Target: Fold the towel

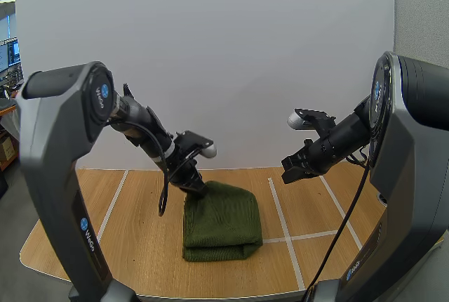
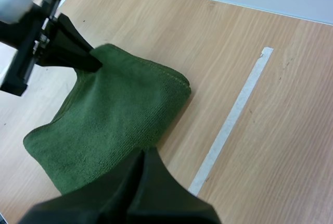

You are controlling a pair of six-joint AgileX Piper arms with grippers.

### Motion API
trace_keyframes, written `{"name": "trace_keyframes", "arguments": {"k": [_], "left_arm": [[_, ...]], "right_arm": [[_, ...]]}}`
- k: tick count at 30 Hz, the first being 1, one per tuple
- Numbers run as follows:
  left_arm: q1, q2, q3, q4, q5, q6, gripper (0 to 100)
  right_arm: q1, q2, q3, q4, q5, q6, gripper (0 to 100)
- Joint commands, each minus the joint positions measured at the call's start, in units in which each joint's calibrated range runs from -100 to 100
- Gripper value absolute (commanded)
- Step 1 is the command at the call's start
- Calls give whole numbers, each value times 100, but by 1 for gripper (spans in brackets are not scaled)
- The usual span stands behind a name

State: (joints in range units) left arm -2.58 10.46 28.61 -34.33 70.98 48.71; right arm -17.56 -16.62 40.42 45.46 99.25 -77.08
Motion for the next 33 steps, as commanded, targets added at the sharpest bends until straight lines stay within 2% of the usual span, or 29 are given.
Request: {"name": "trace_keyframes", "arguments": {"k": [1, 4, 8, 10, 11, 14, 16, 18, 20, 21, 23, 24, 30, 33], "left_arm": [[1, 435, -44, -56, 151, 3, 5], [1, 327, -44, -65, 168, -25, 27], [1, 194, -44, -65, 214, -129, 70], [1, 79, -44, -65, 323, -142, 89], [1, 9, -44, -65, 386, -177, 93], [1, -285, -44, -65, 719, -241, 95], [1, -531, -44, -65, 1019, -264, 94], [1, -751, -44, -69, 1404, -351, 87], [1, -914, -44, -94, 2105, -350, 62], [1, -945, -44, -117, 2478, -350, 46], [1, -1018, 10, -141, 2902, -350, 4], [1, -1052, 85, -141, 2902, -350, 0], [1, -1608, 971, -152, 2902, -191, 0], [1, -2112, 1583, -164, 2410, -52, 0]], "right_arm": [[-7, -78, 7, -1, 75, -10, 0], [-7, -78, 7, 12, 75, -10, 0], [-7, -78, 7, -11, 75, -10, 0], [-7, -78, 7, -27, 75, -10, 0], [-7, -78, 7, -27, 75, -10, 0], [-7, -78, 7, -56, 75, -10, 0], [-7, -78, 19, -70, 75, -10, 0], [-7, -78, 85, -81, 75, -10, 0], [-7, -78, 248, -81, 75, -32, 0], [-7, -78, 399, -81, 75, -139, 0], [-7, -78, 653, -81, 75, -272, 0], [-7, -78, 735, -81, 75, -313, 0], [8, -78, 1035, 12, 75, -489, 0], [89, -78, 1035, 12, 75, -489, 0]]}}
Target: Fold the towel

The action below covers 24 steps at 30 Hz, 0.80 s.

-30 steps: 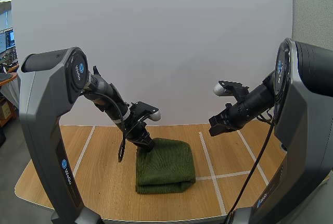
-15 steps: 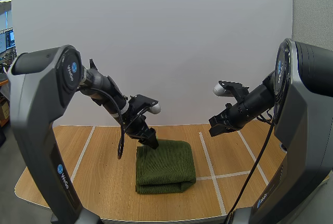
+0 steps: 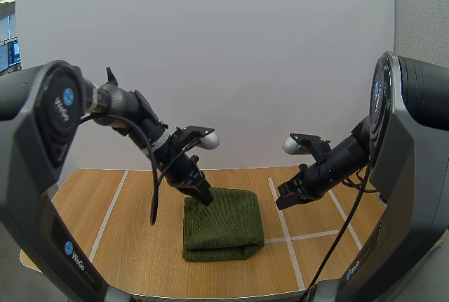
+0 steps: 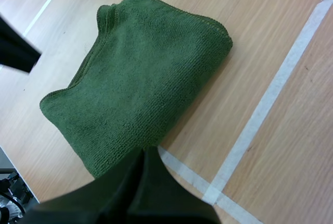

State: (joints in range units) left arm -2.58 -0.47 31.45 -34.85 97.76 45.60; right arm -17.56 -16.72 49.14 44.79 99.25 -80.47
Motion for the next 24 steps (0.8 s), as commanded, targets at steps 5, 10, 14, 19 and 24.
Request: {"name": "trace_keyframes", "arguments": {"k": [5, 10, 14, 19, 24], "left_arm": [[1, -1516, 2004, -112, -949, 542, 0], [1, -1526, 2324, -112, -1687, 660, 0], [1, -1526, 2335, -112, -1842, 713, 0], [1, -1418, 2380, -125, -1989, 785, 0], [1, -994, 2380, -125, -1989, 798, 0]], "right_arm": [[316, -68, 206, 94, 75, -93, 0], [616, -55, 507, 205, 75, -93, 0], [799, -41, 559, 208, 75, -36, 0], [818, -41, 559, 163, 75, -36, 0], [818, -41, 872, 70, 75, -81, 0]]}}
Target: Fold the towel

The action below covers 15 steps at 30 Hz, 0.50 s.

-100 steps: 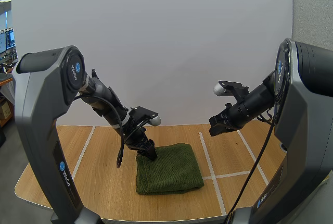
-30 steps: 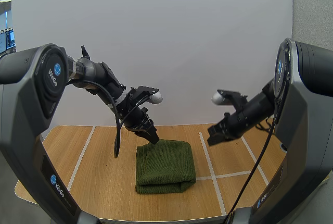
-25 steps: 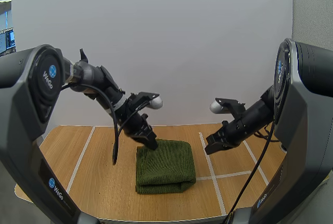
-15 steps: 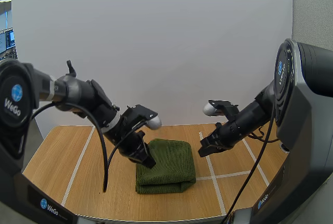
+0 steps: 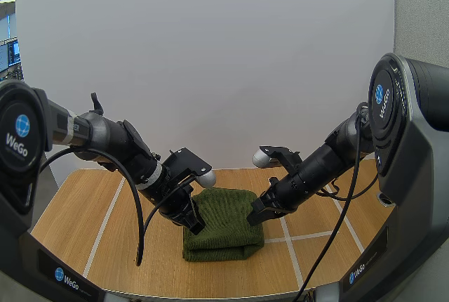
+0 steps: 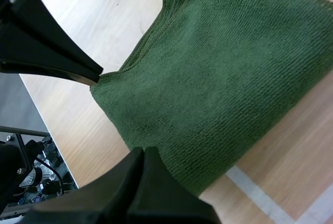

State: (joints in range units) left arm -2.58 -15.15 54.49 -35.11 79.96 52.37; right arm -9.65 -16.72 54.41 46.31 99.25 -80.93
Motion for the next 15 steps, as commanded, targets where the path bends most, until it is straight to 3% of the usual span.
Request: {"name": "trace_keyframes", "arguments": {"k": [1, 15], "left_arm": [[1, 590, 76, -99, -210, 174, 0], [1, 1321, 255, -176, -1182, 325, 0]], "right_arm": [[27, -41, 490, -82, -52, -113, 0], [27, 1000, 862, -33, -1574, -408, 0]]}}
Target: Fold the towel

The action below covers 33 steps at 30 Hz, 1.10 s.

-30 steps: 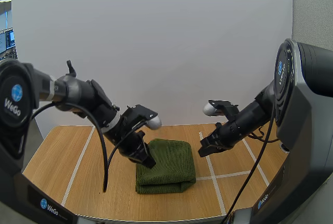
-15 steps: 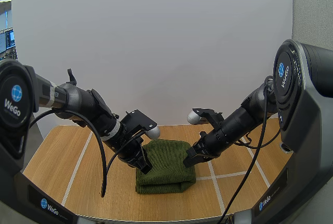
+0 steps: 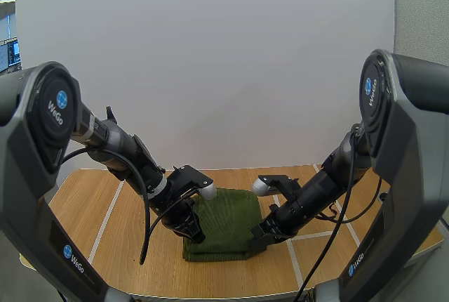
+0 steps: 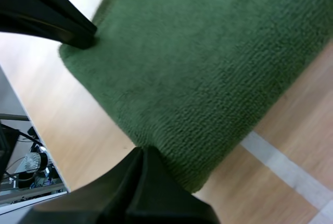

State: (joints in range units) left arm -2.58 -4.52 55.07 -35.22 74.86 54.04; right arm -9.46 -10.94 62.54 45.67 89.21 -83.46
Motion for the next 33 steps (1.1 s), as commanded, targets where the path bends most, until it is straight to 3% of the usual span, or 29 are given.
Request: {"name": "trace_keyframes", "arguments": {"k": [1, 11, 15, 23, 33], "left_arm": [[1, 273, 240, -181, -740, 197, 0], [1, 335, 276, -266, -849, 266, 0], [1, -261, 260, -266, -598, 266, 0], [1, -1753, -152, -243, -594, 235, 0], [1, -703, -1049, -505, -859, 129, 0]], "right_arm": [[8, 474, 49, 30, -631, -168, 0], [8, 477, 35, 39, -523, -187, 0], [8, -40, 25, 132, 240, -187, 0], [8, -1313, -582, 130, 351, 237, 0], [8, -312, -2014, 569, 316, 493, 0]]}}
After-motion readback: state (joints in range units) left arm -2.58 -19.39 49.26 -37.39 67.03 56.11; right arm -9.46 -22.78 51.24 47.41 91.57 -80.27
